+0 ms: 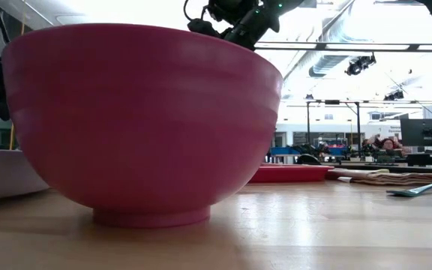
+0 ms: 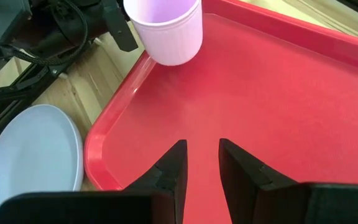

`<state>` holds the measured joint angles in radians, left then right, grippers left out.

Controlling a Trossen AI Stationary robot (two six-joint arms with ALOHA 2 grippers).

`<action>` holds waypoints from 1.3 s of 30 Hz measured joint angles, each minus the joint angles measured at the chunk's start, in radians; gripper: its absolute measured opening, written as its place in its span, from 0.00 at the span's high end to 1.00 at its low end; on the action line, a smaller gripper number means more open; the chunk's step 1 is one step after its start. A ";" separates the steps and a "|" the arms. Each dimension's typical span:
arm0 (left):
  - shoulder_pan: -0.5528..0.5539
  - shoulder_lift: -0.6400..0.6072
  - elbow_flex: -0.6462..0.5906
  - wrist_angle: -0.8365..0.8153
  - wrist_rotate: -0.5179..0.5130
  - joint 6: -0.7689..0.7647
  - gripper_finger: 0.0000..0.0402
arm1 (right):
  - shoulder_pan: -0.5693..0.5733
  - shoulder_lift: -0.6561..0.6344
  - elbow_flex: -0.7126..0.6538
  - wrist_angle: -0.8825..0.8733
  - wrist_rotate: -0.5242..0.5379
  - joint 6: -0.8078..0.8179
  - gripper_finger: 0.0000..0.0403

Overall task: Set up tray
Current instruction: Put the light pink mug at the top left of the red tray

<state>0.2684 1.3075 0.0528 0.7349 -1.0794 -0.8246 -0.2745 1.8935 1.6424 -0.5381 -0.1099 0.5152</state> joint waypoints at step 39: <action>0.001 0.204 0.093 -0.035 -0.082 -0.116 0.83 | 0.000 0.000 0.000 -0.027 -0.013 -0.027 0.82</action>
<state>0.2691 1.5112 0.1459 0.7002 -1.1616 -0.9401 -0.2741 1.8935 1.6421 -0.5648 -0.1230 0.4886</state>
